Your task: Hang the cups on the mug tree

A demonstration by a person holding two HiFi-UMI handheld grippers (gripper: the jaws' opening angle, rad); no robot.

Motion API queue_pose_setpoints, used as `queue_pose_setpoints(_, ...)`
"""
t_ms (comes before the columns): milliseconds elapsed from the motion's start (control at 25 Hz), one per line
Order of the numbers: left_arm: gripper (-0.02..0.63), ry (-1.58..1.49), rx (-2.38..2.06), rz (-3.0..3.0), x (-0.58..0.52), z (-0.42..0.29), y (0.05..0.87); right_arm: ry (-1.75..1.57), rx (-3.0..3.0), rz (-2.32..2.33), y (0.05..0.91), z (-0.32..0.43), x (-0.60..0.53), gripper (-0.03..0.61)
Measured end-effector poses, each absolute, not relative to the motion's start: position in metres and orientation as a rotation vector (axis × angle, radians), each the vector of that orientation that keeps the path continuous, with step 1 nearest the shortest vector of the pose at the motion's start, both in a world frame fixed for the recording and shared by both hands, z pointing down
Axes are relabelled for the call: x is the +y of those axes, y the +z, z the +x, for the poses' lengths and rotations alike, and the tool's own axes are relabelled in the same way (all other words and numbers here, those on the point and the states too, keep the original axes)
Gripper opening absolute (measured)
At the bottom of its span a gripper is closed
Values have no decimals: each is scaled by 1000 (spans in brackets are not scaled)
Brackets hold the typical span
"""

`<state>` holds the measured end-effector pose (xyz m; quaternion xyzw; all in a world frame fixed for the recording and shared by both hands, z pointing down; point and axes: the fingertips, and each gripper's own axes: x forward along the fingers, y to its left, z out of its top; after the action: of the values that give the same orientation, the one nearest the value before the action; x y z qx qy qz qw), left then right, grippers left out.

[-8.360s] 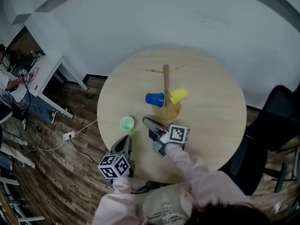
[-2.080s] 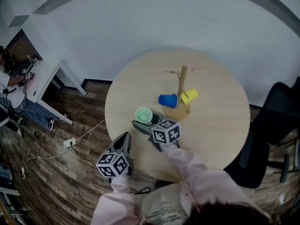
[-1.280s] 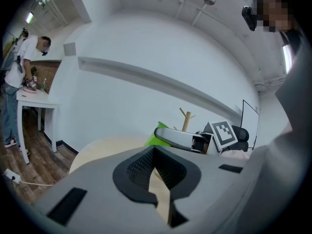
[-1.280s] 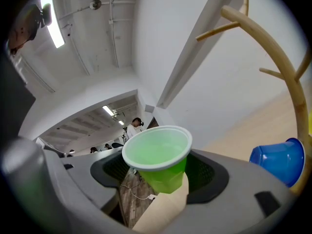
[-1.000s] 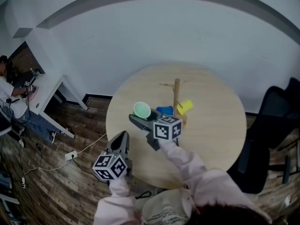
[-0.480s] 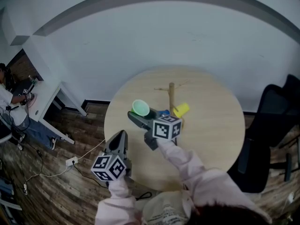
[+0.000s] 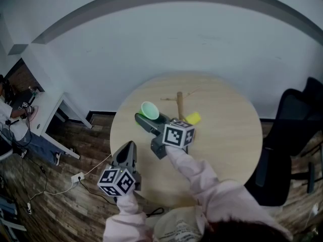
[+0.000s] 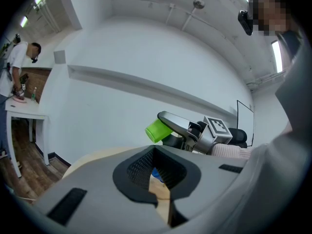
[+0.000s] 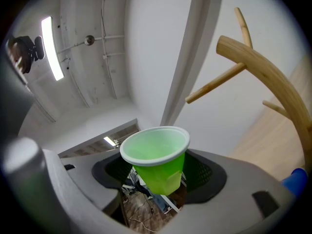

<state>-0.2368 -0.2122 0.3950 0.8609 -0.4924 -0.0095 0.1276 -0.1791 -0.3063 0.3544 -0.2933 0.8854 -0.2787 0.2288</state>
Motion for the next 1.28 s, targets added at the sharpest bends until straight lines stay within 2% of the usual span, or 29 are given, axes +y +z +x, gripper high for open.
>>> queue_pose_setpoints(1280,5,40,-1393,2514,-219,-222,408,-863,2124,-752,334,-129,-332,304)
